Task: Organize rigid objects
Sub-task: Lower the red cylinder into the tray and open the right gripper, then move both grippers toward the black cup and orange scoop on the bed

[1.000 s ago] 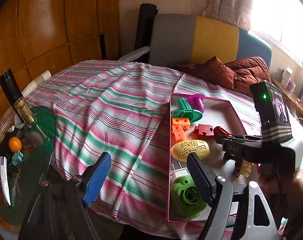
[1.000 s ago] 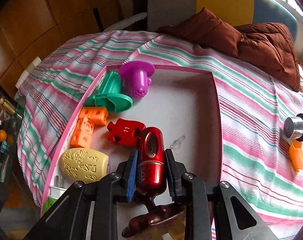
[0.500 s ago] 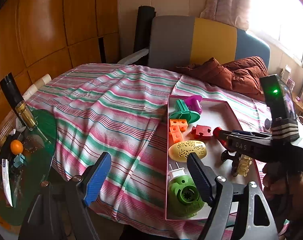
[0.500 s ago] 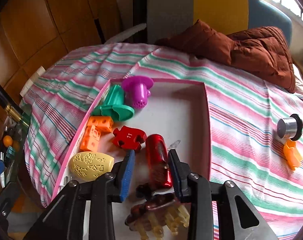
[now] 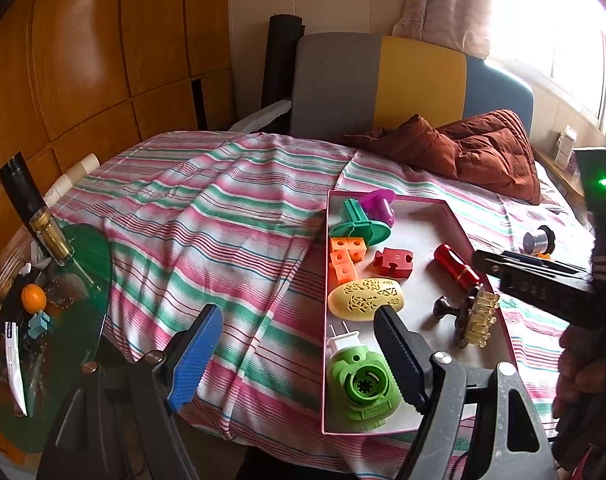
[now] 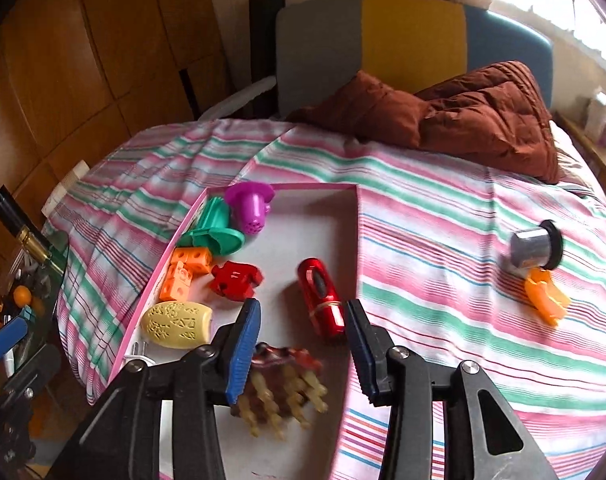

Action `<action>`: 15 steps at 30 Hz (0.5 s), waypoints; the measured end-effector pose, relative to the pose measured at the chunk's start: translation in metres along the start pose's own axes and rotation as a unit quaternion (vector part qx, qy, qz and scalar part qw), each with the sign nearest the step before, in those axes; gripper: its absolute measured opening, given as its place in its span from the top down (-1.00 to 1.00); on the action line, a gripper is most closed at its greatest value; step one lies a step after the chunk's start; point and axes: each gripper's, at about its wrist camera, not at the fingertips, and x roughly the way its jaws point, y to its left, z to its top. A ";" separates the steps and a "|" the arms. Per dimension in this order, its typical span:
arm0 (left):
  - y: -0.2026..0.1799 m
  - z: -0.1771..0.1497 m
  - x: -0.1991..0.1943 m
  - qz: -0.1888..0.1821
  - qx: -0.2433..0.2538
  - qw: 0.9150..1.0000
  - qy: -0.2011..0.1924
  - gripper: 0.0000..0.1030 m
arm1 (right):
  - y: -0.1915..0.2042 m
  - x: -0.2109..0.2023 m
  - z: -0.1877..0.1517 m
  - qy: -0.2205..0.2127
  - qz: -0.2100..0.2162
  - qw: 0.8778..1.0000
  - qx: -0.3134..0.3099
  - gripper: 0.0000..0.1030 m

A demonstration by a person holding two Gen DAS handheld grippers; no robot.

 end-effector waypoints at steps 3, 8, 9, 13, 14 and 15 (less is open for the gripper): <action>-0.002 0.000 -0.001 -0.001 0.002 1.000 0.000 -0.54 | -0.013 -0.011 -0.003 -0.009 -0.011 1.000 0.009 0.11; -0.009 0.002 -0.002 -0.006 0.011 1.000 -0.002 -0.54 | -0.044 -0.027 -0.008 -0.016 -0.036 0.999 0.028 0.07; -0.011 0.003 -0.002 -0.007 0.013 1.000 -0.002 -0.54 | -0.051 -0.030 -0.009 -0.016 -0.043 0.998 0.031 0.07; -0.021 0.004 -0.003 -0.015 0.024 1.000 -0.003 -0.54 | -0.079 -0.040 -0.018 -0.015 -0.069 0.997 0.044 0.05; -0.024 0.005 -0.003 -0.018 0.027 0.999 -0.002 -0.54 | -0.087 -0.042 -0.020 -0.014 -0.074 0.996 0.049 0.05; -0.028 0.006 -0.003 -0.020 0.031 0.999 -0.002 -0.54 | -0.094 -0.044 -0.022 -0.013 -0.080 0.995 0.054 0.05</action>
